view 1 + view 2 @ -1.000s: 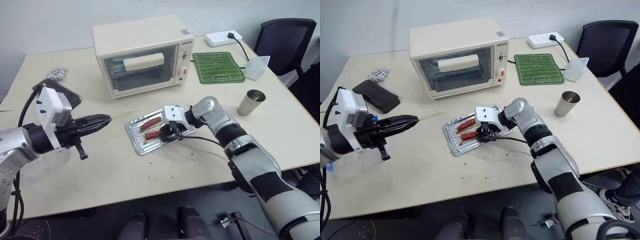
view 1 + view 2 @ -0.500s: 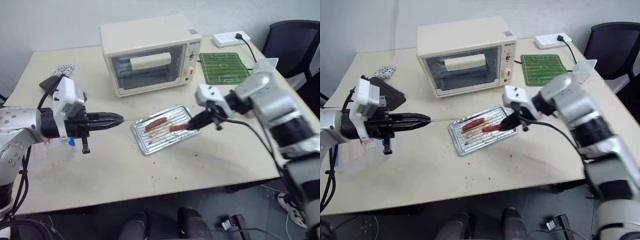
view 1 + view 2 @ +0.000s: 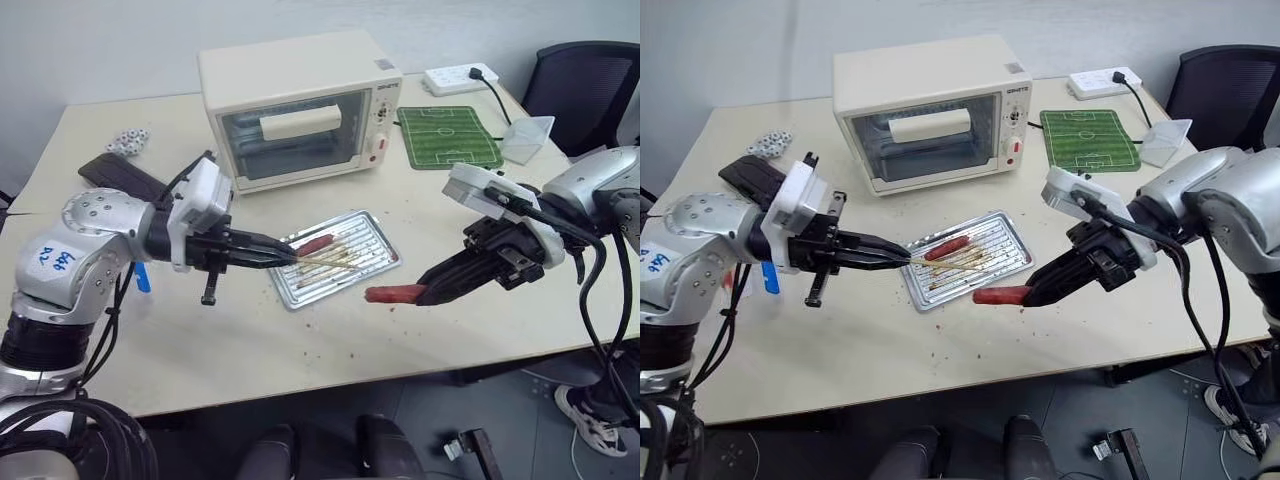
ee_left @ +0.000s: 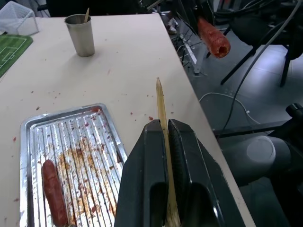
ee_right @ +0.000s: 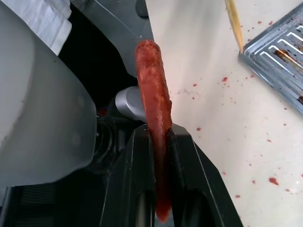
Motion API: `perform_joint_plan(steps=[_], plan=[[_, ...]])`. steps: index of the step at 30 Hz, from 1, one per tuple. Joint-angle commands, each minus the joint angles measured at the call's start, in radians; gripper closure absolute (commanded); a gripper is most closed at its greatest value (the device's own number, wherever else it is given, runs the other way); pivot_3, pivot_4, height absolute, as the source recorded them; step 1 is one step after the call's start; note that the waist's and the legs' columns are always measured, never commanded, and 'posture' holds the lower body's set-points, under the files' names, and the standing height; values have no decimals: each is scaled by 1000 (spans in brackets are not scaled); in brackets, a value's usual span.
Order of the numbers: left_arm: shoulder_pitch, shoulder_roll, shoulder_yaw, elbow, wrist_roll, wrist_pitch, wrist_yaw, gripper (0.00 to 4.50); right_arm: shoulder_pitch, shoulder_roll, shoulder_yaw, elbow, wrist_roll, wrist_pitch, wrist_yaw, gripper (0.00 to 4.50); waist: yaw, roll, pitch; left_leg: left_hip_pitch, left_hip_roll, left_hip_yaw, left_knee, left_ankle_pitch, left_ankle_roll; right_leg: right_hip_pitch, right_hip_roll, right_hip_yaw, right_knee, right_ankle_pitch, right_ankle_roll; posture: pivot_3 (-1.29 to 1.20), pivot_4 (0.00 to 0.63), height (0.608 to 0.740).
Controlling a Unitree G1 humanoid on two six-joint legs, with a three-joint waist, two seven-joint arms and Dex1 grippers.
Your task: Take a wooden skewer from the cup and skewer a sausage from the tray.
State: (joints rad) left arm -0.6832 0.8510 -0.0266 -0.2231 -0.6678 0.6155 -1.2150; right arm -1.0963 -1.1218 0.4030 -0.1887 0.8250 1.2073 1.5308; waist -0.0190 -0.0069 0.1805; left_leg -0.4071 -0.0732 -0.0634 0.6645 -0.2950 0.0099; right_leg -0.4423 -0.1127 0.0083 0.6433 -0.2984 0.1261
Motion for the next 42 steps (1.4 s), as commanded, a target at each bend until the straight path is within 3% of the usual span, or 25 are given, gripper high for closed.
perform_joint_plan(steps=[1,18,42], plan=[[-18,0,12,-29,-11,10,-11,4500,12,-1,-48,-17,-2,8,15,4177,2,0,0,0,0,0,0,0,0,0,0,0,0,0,0,0,150,740],[53,23,59,-165,-67,73,4,4500,47,29,-45,36,-57,6,23,4177,20,0,0,0,0,1,1,0,0,0,0,0,-1,0,0,0,150,740],[19,37,58,-135,-52,64,-3,4500,97,8,-71,36,-75,-10,23,4177,19,0,0,0,0,1,1,0,0,0,0,0,-1,0,0,0,150,740]])
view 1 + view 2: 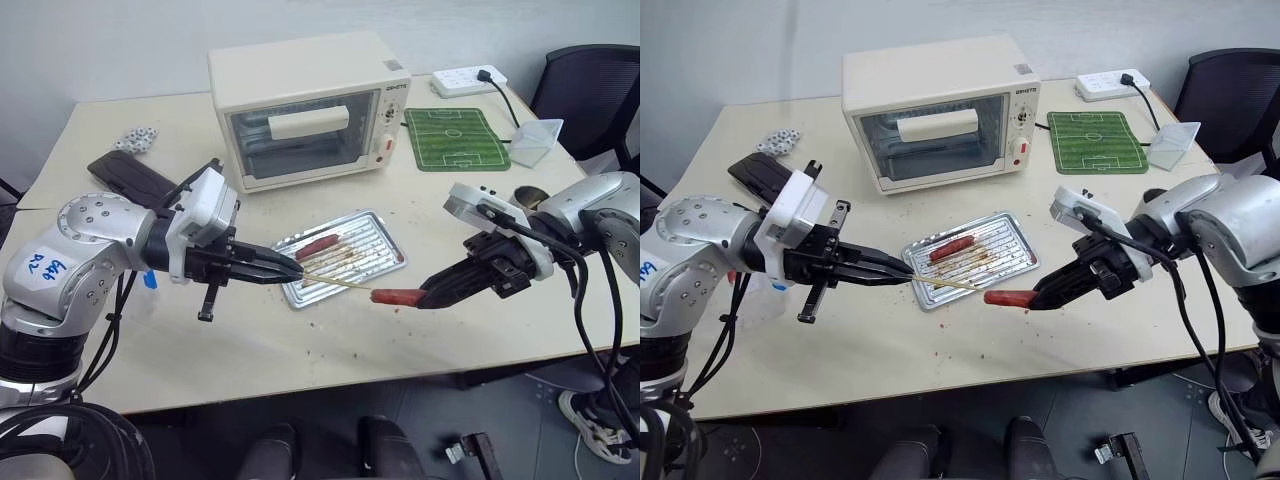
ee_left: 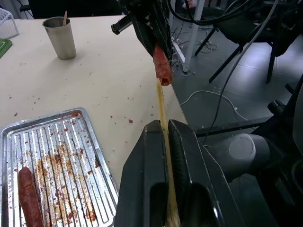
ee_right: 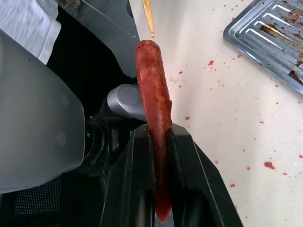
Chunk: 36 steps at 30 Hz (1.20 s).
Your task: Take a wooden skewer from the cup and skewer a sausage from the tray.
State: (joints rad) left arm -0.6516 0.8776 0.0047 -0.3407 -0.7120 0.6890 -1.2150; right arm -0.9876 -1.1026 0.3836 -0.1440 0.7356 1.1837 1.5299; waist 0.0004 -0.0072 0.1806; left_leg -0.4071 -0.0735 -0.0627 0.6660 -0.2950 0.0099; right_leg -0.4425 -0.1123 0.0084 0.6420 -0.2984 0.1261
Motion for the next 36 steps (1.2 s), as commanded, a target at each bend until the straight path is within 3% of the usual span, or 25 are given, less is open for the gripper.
perform_joint_plan(steps=[1,17,36], plan=[[-12,9,25,-18,-8,-9,-2,4500,-12,-10,-53,-10,17,17,23,4177,0,0,0,0,0,0,0,0,0,0,0,0,0,0,0,0,150,740],[-21,-11,12,-18,-5,-11,9,4500,-23,19,-68,-5,22,46,10,4177,0,0,0,0,0,0,0,0,0,0,0,0,0,0,0,0,150,740],[-82,-185,-99,27,84,-76,40,4500,-98,135,-118,-21,90,163,-56,4177,2,0,0,0,0,0,1,0,0,0,1,0,1,0,0,0,150,740]])
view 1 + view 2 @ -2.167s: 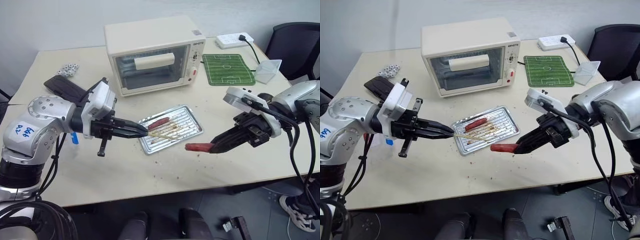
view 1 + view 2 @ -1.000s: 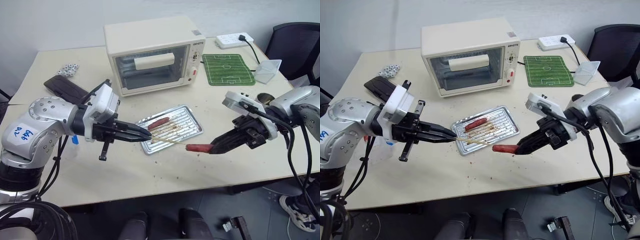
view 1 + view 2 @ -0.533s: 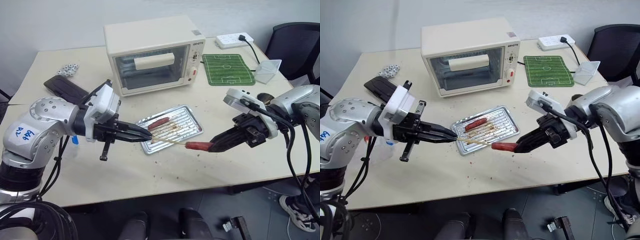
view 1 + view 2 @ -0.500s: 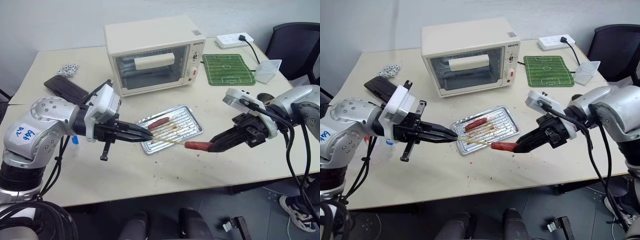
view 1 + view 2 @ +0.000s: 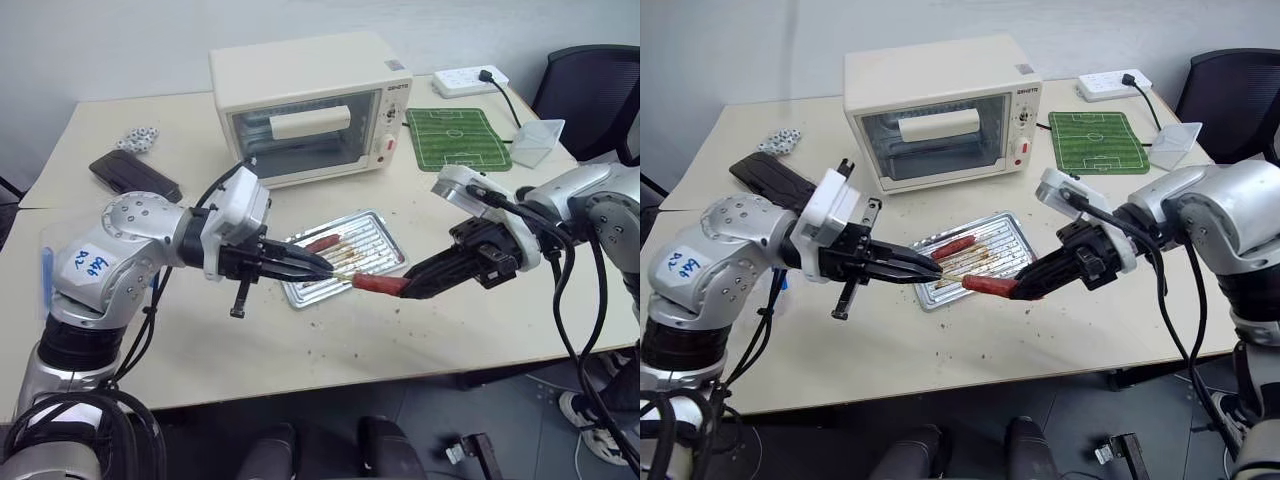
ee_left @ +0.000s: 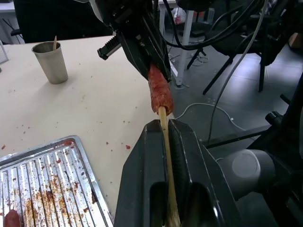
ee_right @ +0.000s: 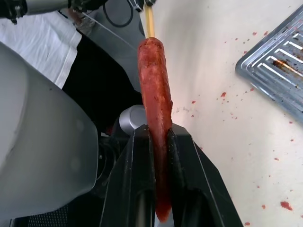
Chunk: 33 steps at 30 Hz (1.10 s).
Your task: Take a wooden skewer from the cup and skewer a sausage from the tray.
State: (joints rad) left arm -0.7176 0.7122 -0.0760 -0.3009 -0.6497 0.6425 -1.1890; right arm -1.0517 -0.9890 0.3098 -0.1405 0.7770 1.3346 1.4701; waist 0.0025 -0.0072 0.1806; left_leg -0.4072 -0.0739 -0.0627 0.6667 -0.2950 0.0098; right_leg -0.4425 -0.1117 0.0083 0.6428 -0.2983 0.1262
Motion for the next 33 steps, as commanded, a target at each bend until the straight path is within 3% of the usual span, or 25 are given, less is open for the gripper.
perform_joint_plan(steps=[1,4,7,14,24,33], plan=[[-13,-24,-19,-10,26,-34,12,4500,-36,25,-47,-25,51,18,1,4177,-1,0,0,0,0,0,0,0,0,0,0,0,0,0,0,0,150,740],[-5,-33,-17,-5,36,-43,8,4500,-36,26,-58,-33,61,33,-2,4177,-1,0,0,0,0,0,0,0,0,0,0,0,0,0,0,0,150,740],[12,-31,-9,-6,39,-45,6,4500,-32,21,-66,-34,67,49,-5,3547,-1,0,0,0,0,0,0,0,0,0,0,0,0,0,0,0,150,740],[80,5,39,-29,31,-34,33,4500,-18,9,-81,-11,24,-5,-52,1256,-2,0,0,0,0,0,0,0,0,0,0,0,0,0,0,0,150,740],[320,72,267,-175,-38,60,223,4500,-18,-20,-165,26,5,-81,-84,1256,-1,0,0,0,0,0,-1,0,0,0,-2,1,-1,0,0,0,150,740],[507,59,580,-259,-90,173,491,4500,-12,15,-244,-44,95,-39,-125,1256,-3,0,0,0,1,0,-1,0,0,0,-2,1,-1,0,0,0,150,740]])
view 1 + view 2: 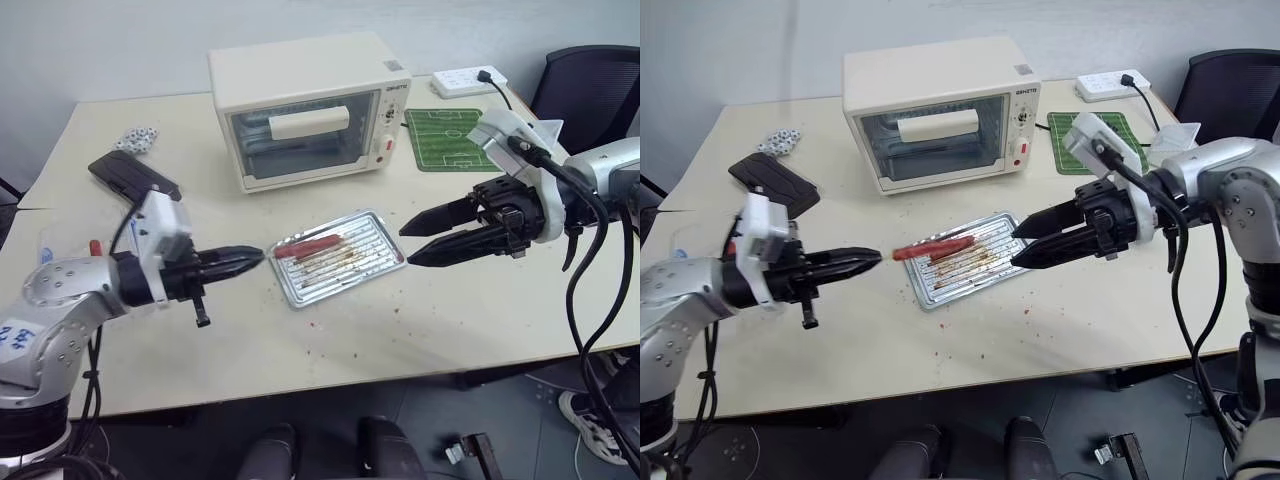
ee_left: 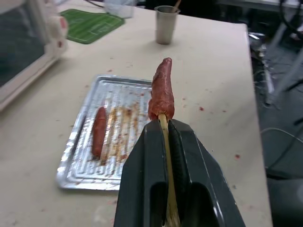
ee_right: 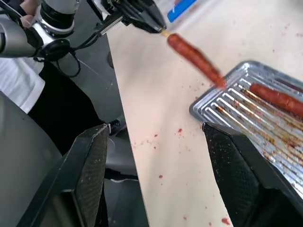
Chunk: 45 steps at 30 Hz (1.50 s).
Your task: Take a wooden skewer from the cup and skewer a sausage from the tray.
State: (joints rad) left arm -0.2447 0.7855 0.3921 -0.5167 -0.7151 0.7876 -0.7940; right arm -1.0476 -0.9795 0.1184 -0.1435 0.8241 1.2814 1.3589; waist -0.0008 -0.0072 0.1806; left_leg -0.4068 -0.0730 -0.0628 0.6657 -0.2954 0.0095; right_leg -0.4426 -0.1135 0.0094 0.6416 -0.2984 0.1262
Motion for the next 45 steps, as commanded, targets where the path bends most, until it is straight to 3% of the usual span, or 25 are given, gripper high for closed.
perform_joint_plan(steps=[1,4,8,11,15,26,30,34,39,45], plan=[[57,-30,149,-57,-23,39,144,4500,-20,14,-65,-50,61,20,-22,1256,2,0,0,0,0,0,0,0,0,0,0,0,0,0,0,0,150,740],[107,-117,268,-97,-28,91,333,4500,-28,33,-105,-85,110,39,-54,1256,3,0,0,0,0,0,0,0,0,0,0,0,0,0,0,0,150,740],[172,-316,423,-209,-5,169,661,4500,-32,81,-178,-123,173,63,-153,1256,6,-3,-1,0,0,0,0,0,0,0,0,0,0,0,0,0,150,740],[228,-397,442,-253,55,181,795,4500,-13,104,-208,-157,204,60,-214,1256,14,-5,-2,0,0,0,1,0,-1,0,0,0,0,0,0,0,150,740],[269,-418,380,-237,166,122,865,4500,-7,135,-223,-165,219,42,-288,1256,30,-6,-3,1,0,0,1,0,-1,2,0,0,0,0,0,0,150,740],[234,-393,239,-84,341,-24,873,4500,-24,158,-217,-130,206,12,-388,1256,28,-8,-4,2,0,-1,0,-1,0,4,0,-1,-2,0,0,0,150,740],[226,-399,247,-66,342,-33,868,3563,-9,141,-214,-129,194,-1,-389,1221,24,-8,-4,2,0,-1,0,-1,0,4,0,-1,-3,0,0,0,150,740],[265,-409,287,-106,303,-25,837,2466,9,120,-210,-127,177,-19,-374,1221,25,-8,-4,2,0,-1,-1,-2,0,4,0,-1,-4,0,0,0,150,740],[324,-410,390,-186,185,-12,779,2466,33,94,-186,-112,136,-65,-341,1221,26,-8,-4,2,0,-1,0,-2,0,4,0,-1,-5,0,0,0,150,740],[485,-328,604,-239,25,-5,633,2466,62,57,-146,-71,42,-164,-284,1221,23,-8,-4,2,1,-1,-1,-2,0,4,0,-1,-6,0,0,0,150,740]])
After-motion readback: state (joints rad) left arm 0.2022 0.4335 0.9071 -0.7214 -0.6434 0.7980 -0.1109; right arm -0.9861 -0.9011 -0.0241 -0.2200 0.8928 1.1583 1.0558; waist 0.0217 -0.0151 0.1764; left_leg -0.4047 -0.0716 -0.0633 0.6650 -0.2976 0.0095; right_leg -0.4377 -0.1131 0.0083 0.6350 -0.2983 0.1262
